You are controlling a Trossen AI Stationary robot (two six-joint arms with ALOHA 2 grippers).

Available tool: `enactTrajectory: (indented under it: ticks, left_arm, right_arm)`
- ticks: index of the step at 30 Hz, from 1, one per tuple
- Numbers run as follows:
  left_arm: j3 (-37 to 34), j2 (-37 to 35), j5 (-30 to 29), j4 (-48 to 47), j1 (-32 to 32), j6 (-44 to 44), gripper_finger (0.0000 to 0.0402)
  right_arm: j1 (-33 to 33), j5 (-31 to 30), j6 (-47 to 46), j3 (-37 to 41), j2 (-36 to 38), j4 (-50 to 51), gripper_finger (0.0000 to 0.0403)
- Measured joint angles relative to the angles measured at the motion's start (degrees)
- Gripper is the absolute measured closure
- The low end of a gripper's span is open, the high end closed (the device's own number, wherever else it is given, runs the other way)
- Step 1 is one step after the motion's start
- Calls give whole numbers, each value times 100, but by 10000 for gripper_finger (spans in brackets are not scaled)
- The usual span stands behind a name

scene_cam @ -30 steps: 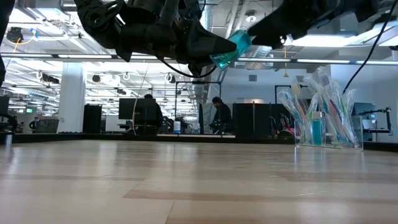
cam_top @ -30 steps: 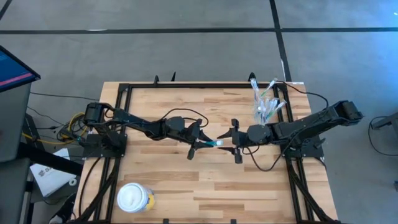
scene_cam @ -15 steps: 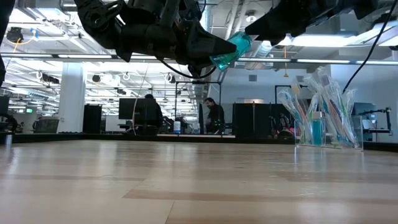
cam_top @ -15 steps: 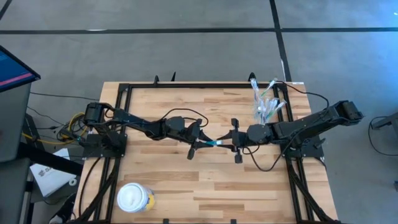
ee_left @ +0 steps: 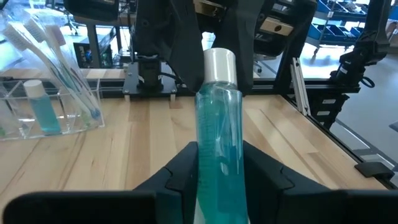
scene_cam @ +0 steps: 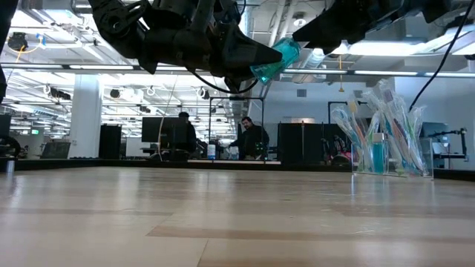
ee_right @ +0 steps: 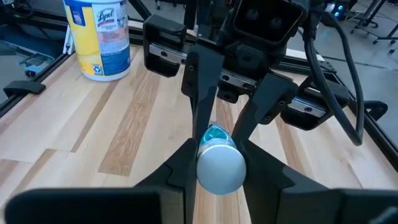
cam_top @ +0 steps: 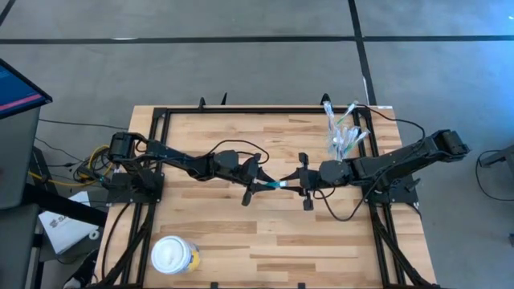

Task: Pick & Place toothbrushing station
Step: Put the blue mouthwash into the transparent organizer

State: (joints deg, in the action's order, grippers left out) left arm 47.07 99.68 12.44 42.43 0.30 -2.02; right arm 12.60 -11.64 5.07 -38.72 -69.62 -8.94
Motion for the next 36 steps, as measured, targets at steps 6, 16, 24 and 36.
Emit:
enactTrajectory:
  ticks: [6, 16, 24, 36]
  left_arm:
    - [17, -4, -46, 100, 0, 37, 287]
    - [4, -7, -533, 65, -3, 75, 258]
    - [4, -7, -585, 51, 4, 72, 250]
    - [-2, -7, -579, -24, 4, 30, 253]
  right_arm:
    - [-2, 23, -114, -47, 193, 226, 316]
    - [-1, -18, -382, -791, 294, 1747, 316]
    - [-211, -28, -786, -1317, 294, 2954, 316]
    - [-990, -189, -1273, -1641, 754, 4431, 316]
